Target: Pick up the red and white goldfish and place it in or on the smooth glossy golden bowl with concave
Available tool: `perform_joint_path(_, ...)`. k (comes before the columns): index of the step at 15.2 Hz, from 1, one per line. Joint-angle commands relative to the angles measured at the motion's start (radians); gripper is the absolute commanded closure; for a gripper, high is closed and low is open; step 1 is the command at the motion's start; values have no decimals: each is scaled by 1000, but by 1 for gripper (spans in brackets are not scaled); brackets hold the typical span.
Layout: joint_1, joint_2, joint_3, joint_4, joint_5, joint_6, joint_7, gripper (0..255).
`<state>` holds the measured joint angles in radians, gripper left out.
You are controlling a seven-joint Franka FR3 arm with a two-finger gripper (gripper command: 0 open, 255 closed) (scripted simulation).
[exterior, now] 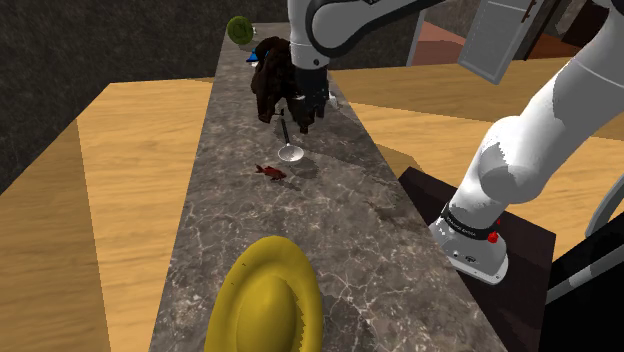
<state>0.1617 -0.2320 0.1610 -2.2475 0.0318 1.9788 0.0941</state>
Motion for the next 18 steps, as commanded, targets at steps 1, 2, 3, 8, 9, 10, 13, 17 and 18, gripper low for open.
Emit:
perform_joint_path(1,15,67,21,32,1,31,16,0)
perform_joint_path(2,22,98,31,48,-1,44,23,0)
perform_joint_path(3,29,129,40,66,-2,56,30,0)
perform_joint_path(8,67,289,82,166,-23,106,69,0)
perform_joint_path(9,75,321,89,189,-29,113,76,0)
perform_joint_path(10,84,354,96,213,-35,120,84,0)
perform_joint_path(13,94,396,101,222,-45,151,94,0)
perform_joint_path(17,97,420,99,195,-53,201,99,0)
perform_joint_path(18,97,426,99,189,-55,213,101,0)
